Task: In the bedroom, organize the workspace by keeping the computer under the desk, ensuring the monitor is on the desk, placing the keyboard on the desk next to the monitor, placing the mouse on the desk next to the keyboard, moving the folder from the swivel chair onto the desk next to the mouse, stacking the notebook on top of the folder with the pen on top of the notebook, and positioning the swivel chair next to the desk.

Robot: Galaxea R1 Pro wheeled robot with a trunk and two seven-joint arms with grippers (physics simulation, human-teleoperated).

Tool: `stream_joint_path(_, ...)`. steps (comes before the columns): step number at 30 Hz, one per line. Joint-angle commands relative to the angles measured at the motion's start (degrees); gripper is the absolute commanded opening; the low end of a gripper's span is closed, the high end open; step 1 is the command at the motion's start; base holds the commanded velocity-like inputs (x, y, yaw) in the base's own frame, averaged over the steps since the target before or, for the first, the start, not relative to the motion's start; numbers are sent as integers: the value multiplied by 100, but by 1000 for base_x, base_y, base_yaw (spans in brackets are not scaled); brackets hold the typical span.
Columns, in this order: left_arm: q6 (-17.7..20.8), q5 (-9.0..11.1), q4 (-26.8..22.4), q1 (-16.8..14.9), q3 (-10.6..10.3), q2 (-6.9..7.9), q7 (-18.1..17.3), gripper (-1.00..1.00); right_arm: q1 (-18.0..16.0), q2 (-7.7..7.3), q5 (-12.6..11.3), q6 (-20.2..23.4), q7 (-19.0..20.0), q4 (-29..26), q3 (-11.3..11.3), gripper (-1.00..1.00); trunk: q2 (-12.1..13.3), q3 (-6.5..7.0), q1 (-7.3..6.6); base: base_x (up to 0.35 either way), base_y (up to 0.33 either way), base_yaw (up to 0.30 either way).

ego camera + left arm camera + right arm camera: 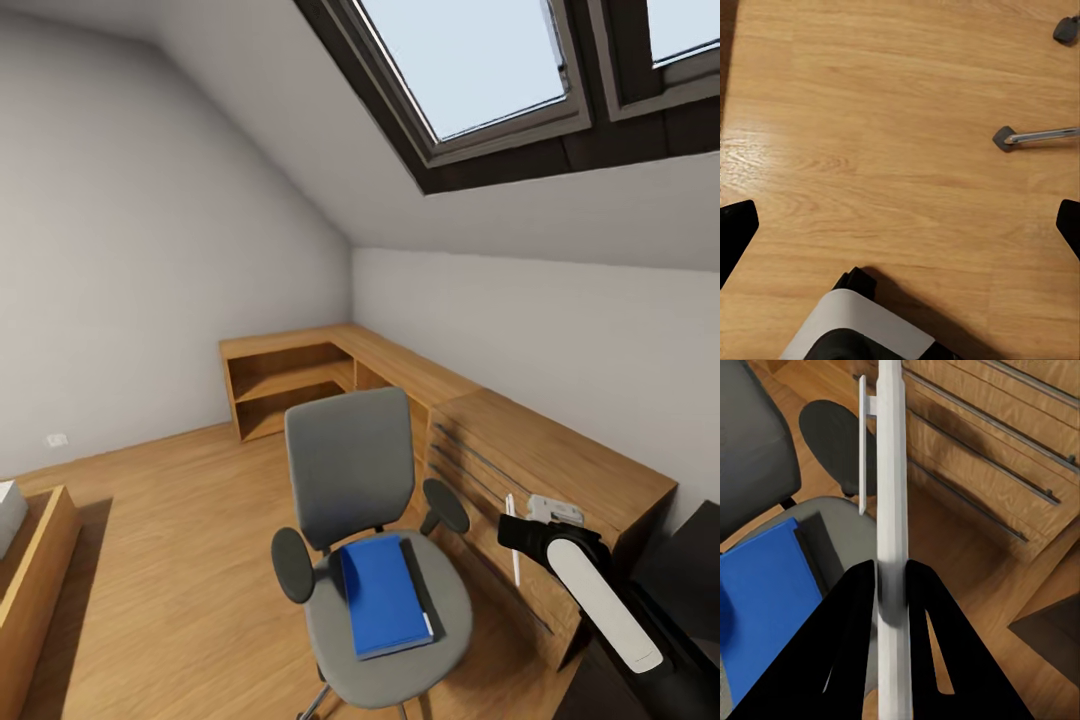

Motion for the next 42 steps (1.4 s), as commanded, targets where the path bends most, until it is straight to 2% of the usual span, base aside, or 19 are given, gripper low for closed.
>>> stream_joint_path(1,23,60,-15,2,-4,2,39,100,-7,0,-49,-2,-56,-6,12,-100,37,12,-22,0,0,-39)
stream_joint_path(26,23,52,94,2,4,4,39,100,-6,-29,-24,-42,-34,136,-73,-100,1039,461,-571,0,0,-250)
stream_joint_path(30,23,52,98,2,4,4,39,100,-6,-27,-16,-46,-22,268,-277,-100,1200,533,-659,0,0,-260)
stream_joint_path(32,23,53,97,2,4,6,39,100,-6,-27,-10,-47,-18,293,-351,-100,1200,533,-659,0,0,-253)
stream_joint_path(42,23,56,95,2,4,10,39,100,-6,-27,-4,-47,-14,335,-401,-100,1200,533,-659,0,0,-248)
